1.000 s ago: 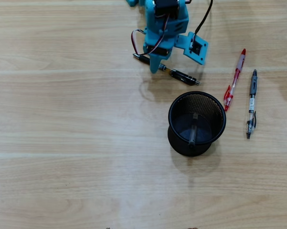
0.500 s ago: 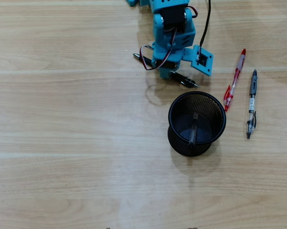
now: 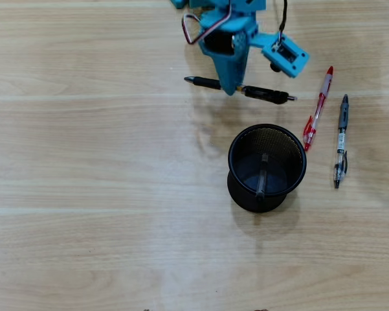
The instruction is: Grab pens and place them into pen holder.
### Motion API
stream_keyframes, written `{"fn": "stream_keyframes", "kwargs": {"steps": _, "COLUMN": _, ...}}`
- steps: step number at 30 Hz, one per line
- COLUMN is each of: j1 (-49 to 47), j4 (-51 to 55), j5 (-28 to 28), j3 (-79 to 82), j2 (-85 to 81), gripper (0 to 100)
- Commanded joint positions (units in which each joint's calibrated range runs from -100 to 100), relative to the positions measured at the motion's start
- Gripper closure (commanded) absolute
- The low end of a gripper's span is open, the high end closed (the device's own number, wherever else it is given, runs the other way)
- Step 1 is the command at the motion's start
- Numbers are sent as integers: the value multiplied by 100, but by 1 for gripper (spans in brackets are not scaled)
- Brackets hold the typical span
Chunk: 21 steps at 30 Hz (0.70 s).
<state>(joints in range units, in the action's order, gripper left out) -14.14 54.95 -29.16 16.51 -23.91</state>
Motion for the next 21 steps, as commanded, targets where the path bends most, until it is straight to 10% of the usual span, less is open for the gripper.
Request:
{"fn": "stream_keyframes", "kwargs": {"steps": 1, "j1": 43, "j4": -2062, "j5": -1522, "j3": -560, "j2": -246, "gripper": 98}}
{"fn": "stream_keyframes", "kwargs": {"steps": 7, "j1": -118, "j4": -4202, "j5": -2907, "j3": 146, "j2": 751, "gripper": 98}}
{"fn": "stream_keyframes", "kwargs": {"steps": 21, "j1": -279, "j4": -4313, "j5": -2944, "j3": 309, "j2": 1689, "gripper": 95}}
